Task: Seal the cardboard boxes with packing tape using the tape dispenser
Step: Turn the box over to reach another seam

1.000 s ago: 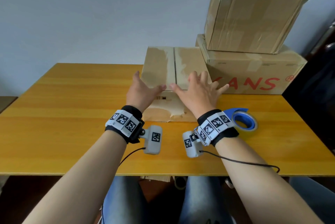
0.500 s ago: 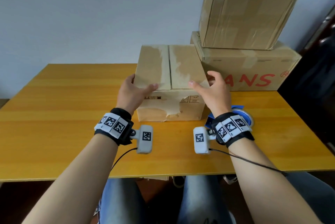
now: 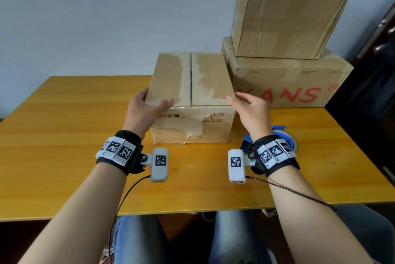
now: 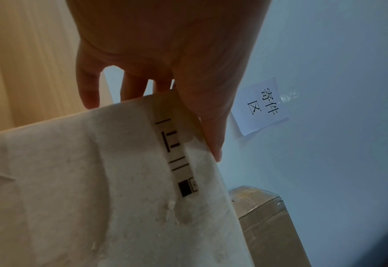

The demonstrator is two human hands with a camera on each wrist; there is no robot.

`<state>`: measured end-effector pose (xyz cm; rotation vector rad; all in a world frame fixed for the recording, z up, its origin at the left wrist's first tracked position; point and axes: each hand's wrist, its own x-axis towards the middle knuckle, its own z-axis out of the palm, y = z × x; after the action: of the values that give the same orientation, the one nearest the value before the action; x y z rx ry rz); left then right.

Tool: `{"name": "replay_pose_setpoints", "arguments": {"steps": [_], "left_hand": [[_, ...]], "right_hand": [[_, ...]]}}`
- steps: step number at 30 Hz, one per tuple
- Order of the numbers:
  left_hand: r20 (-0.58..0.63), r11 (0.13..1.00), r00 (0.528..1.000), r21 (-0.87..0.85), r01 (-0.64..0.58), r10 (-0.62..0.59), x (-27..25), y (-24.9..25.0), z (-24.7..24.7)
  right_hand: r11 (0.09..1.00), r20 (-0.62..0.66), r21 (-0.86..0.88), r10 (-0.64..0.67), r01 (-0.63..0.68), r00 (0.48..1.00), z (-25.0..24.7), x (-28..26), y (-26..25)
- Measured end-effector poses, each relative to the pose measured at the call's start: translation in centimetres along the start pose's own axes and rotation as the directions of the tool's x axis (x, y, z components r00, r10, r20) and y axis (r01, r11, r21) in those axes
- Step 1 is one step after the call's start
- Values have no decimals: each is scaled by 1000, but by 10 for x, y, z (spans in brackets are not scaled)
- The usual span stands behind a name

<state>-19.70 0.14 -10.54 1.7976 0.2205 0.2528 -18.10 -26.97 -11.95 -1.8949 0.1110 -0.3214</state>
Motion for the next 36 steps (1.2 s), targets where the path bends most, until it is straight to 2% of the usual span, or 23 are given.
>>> {"name": "replay_pose_setpoints", "arguments": {"steps": [2, 4, 7, 10, 15, 25, 33, 36], "left_hand": [[5, 1000, 1000, 0, -4, 4, 1, -1, -1], [7, 1000, 1000, -17, 2, -2, 3, 0, -3], [14, 999, 1000, -34, 18, -17, 5, 1, -4], [24, 998, 999, -50, 26, -25, 5, 0, -3], [21, 998, 999, -55, 43, -42, 3, 1, -2], [23, 995, 997, -66, 78, -76, 1, 4, -2], [63, 993, 991, -5, 117, -117, 8, 6, -7], [55, 991, 990, -6, 133, -133, 7, 5, -6]], "right_hand": [[999, 31, 48, 19, -21, 999, -3, 0, 1], [983, 70, 147, 100, -109, 993, -8, -1, 7], [882, 208, 348, 258, -318, 944, -17, -4, 17], [813, 311, 422, 286, -401, 906, -24, -7, 22], [782, 335, 457, 290, -424, 896, -30, -5, 25], [844, 313, 400, 240, -357, 919, -28, -2, 18], [814, 351, 355, 339, -459, 873, -25, 2, 11], [883, 264, 265, 321, -388, 910, -29, 4, 10]]}}
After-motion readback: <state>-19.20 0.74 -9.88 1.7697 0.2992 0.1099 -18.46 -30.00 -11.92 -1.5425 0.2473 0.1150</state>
